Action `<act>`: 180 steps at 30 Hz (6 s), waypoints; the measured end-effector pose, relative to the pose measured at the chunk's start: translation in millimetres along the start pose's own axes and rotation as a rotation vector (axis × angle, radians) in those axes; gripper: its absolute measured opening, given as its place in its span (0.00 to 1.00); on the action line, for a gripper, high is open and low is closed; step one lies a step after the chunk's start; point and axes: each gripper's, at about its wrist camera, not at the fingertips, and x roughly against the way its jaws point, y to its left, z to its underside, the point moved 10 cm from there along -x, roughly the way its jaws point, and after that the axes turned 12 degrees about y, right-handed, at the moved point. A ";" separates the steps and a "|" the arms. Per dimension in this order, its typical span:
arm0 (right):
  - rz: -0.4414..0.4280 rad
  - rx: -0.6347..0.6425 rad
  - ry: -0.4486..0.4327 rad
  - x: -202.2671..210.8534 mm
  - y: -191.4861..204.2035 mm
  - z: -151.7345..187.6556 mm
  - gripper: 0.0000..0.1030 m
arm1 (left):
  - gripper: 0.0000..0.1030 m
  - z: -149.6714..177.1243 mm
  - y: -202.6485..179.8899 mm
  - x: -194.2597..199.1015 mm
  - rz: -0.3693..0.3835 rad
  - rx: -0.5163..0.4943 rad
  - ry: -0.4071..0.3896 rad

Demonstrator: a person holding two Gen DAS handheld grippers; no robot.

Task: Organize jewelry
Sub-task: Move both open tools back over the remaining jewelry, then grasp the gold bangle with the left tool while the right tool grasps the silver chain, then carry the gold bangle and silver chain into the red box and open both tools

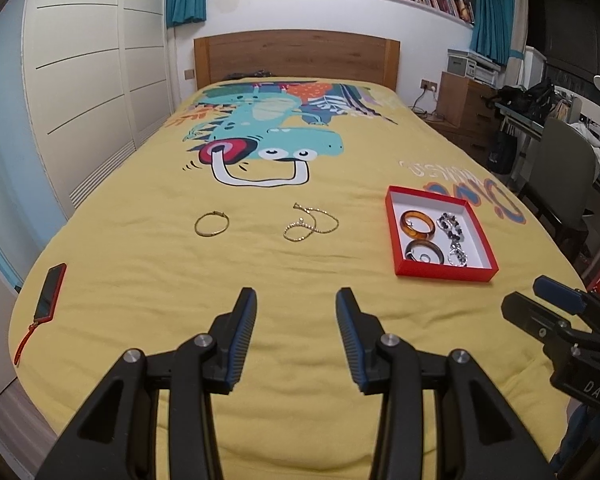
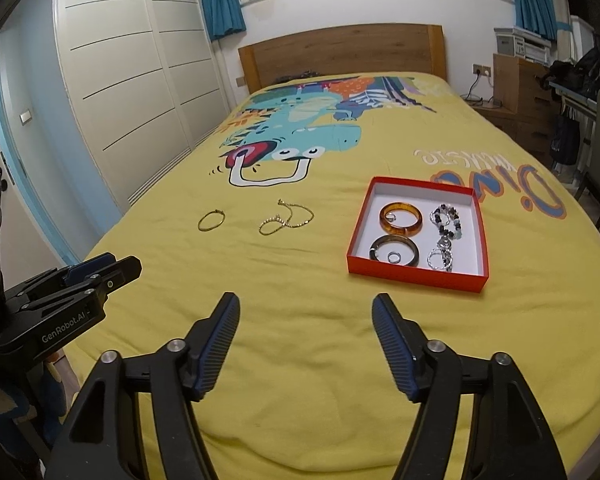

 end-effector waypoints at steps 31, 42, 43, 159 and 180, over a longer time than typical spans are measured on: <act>-0.011 0.031 0.003 1.3 35.3 14.4 0.75 | 0.39 5.4 22.4 16.0 0.006 0.029 -0.053; -0.006 0.057 0.008 -2.3 50.1 13.9 0.75 | 0.39 11.1 46.9 21.7 -0.003 0.075 -0.058; -0.006 0.061 0.010 -2.9 52.3 13.8 0.75 | 0.39 11.5 48.8 22.7 -0.003 0.077 -0.060; -0.355 -0.016 -0.009 -49.1 74.1 -105.4 0.03 | 0.03 -71.8 42.0 -59.6 0.288 0.040 0.025; -0.270 -0.093 -0.123 11.0 -45.0 -122.4 0.03 | 0.03 -100.1 -91.6 -48.3 0.390 -0.092 0.025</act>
